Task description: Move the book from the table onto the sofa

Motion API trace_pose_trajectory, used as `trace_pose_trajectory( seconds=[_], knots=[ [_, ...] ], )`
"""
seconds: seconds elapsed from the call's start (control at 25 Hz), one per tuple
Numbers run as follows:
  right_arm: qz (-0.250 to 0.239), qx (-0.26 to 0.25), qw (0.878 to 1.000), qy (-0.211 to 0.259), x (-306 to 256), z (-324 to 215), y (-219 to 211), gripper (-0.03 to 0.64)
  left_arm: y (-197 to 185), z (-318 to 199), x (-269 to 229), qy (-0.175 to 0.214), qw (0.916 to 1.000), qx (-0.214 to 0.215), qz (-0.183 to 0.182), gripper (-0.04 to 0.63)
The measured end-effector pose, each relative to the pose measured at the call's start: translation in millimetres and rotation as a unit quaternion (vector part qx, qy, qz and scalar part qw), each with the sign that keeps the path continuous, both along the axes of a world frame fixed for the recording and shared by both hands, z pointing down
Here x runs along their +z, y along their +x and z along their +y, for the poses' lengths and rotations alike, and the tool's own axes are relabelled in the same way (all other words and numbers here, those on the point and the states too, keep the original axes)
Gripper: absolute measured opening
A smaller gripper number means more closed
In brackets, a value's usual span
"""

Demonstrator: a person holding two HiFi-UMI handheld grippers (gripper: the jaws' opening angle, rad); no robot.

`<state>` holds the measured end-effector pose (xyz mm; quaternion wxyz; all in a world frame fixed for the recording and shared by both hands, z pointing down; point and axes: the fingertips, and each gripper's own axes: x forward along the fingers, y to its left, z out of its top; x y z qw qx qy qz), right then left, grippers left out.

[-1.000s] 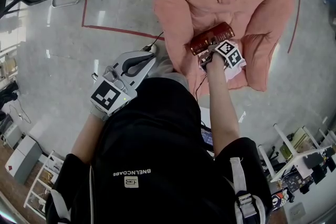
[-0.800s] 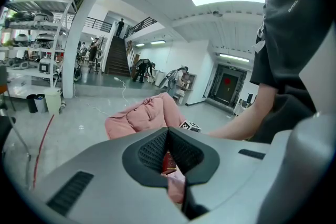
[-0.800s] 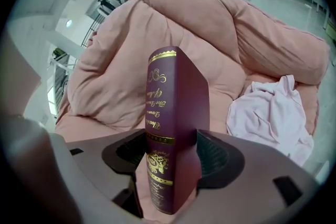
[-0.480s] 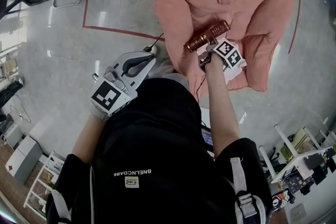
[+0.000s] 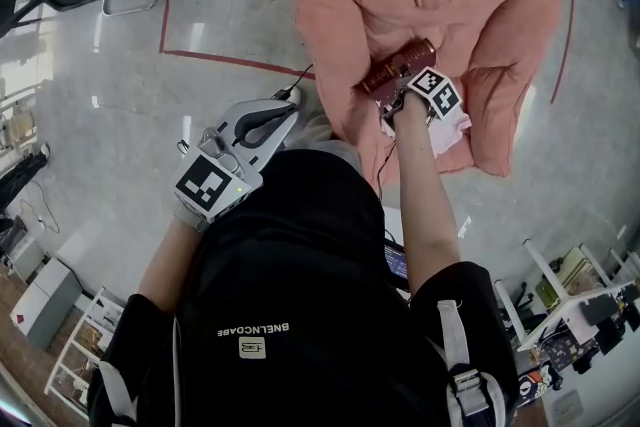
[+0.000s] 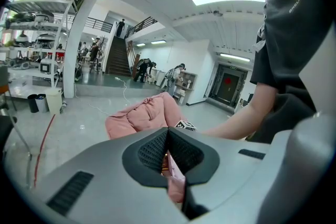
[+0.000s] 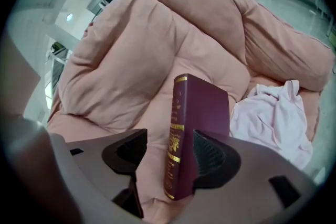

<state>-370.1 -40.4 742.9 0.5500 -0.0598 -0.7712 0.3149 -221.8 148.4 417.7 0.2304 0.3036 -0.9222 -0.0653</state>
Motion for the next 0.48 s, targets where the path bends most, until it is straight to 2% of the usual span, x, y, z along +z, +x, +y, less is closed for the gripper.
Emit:
trace_pose_trajectory(
  seconds=[0.12,0.24,0.48],
  knots=[
    [0.023,0.011,0.999,0.021,21.3,-17.0,5.2,0.29,1.1,1.0,1.4,-0.002,1.0,-0.001,0.001,0.014],
    [0.031,0.015,0.999,0.018,32.8,-27.4,9.4,0.291,3.5,0.1,2.9,-0.003,1.0,-0.003,0.004,0.014],
    [0.0,0.006,1.0,0.006,15.6,-27.9,4.3,0.29,4.2,-4.5,1.8,-0.003,1.0,-0.001,0.002,0.014]
  ],
)
